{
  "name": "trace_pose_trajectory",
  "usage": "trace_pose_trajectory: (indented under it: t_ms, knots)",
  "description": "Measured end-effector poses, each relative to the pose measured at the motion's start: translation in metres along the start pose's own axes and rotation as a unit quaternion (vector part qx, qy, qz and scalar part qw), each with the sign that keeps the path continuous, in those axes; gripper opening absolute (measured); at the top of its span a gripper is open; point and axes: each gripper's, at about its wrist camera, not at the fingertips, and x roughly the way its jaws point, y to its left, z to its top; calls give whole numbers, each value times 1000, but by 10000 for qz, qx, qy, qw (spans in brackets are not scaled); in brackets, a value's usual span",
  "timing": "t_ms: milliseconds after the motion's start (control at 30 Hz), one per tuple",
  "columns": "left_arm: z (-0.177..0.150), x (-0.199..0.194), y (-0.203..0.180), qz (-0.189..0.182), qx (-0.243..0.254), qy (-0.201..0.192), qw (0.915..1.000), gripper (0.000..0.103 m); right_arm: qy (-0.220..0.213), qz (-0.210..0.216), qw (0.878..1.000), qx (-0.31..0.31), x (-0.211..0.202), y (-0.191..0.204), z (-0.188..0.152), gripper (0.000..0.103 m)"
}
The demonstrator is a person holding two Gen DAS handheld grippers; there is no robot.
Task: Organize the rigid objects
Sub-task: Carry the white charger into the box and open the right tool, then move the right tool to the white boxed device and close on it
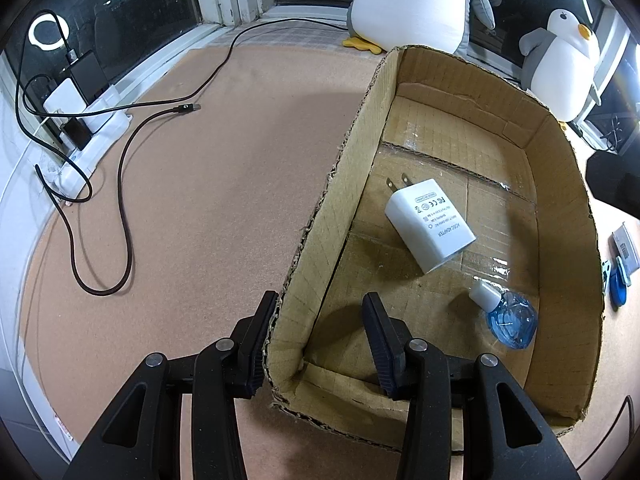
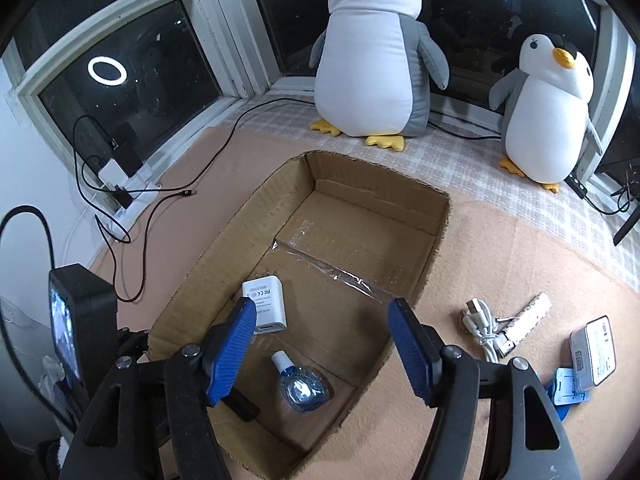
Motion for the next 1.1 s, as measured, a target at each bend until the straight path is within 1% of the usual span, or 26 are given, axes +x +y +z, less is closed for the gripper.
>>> trace_pose_trajectory:
  t_ms: [233, 333, 433, 500, 700, 900, 967, 1033, 1100]
  knots:
    - [1, 1, 1, 18, 16, -1, 10000, 46, -190, -65, 9997, 166, -24, -30, -6, 65]
    - [1, 1, 0, 24, 23, -1, 10000, 46, -231, -125, 9991, 322, -35, -51, -10, 65]
    - [1, 1, 0, 30, 28, -1, 10000, 46, -215, -94, 9981, 576, -44, -78, -15, 65]
    - [1, 1, 0, 36, 35, -2, 10000, 46, -209, -224, 9967, 752, -50, -99, -21, 65]
    - [1, 2, 0, 58, 47, -3, 10000, 46, -211, -603, 9927, 1021, -69, -147, -34, 65]
    - [1, 1, -2, 94, 74, 5, 9999, 46, -69, -906, 9864, 1373, -84, -203, -46, 65]
    - [1, 1, -1, 101, 77, 5, 9999, 46, -27, -884, 9847, 1501, -86, -219, -47, 68]
    - [1, 1, -2, 105, 77, 5, 9999, 46, 44, -708, 9841, 1629, -86, -239, -47, 77]
    - [1, 1, -2, 114, 82, 3, 9999, 46, 136, -592, 9830, 1733, -83, -252, -47, 77]
